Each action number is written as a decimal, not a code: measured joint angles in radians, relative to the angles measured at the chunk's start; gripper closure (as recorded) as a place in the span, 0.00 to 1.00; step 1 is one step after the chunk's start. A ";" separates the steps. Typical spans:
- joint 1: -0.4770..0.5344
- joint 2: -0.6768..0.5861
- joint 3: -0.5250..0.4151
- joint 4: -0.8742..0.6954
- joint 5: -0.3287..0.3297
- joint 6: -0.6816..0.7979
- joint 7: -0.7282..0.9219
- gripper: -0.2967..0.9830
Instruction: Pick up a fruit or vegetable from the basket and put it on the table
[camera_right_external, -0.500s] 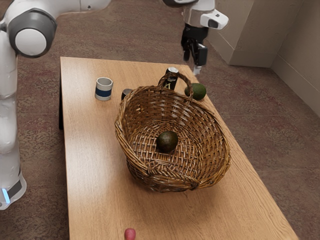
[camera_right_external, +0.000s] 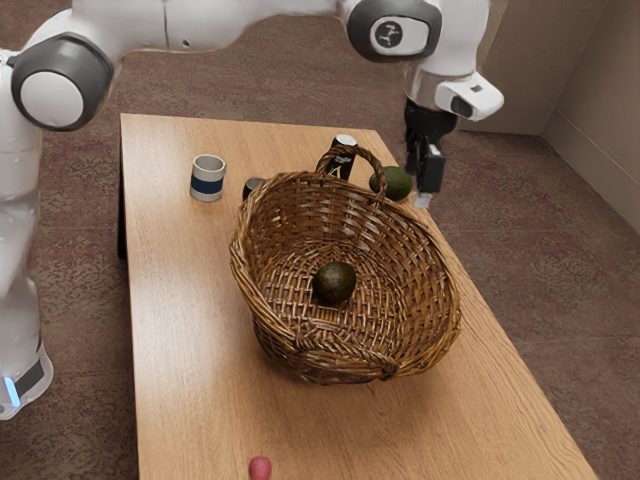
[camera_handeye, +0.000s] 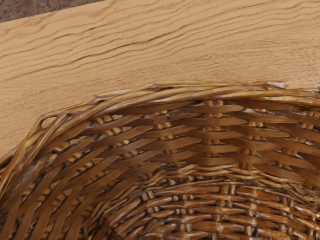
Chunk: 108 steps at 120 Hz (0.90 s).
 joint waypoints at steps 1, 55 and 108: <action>-0.004 0.002 0.000 0.000 0.000 0.000 0.000 0.23; -0.028 -0.150 0.030 -0.326 0.009 0.091 0.009 0.23; -0.091 -0.262 0.065 -0.559 0.002 0.255 0.002 0.23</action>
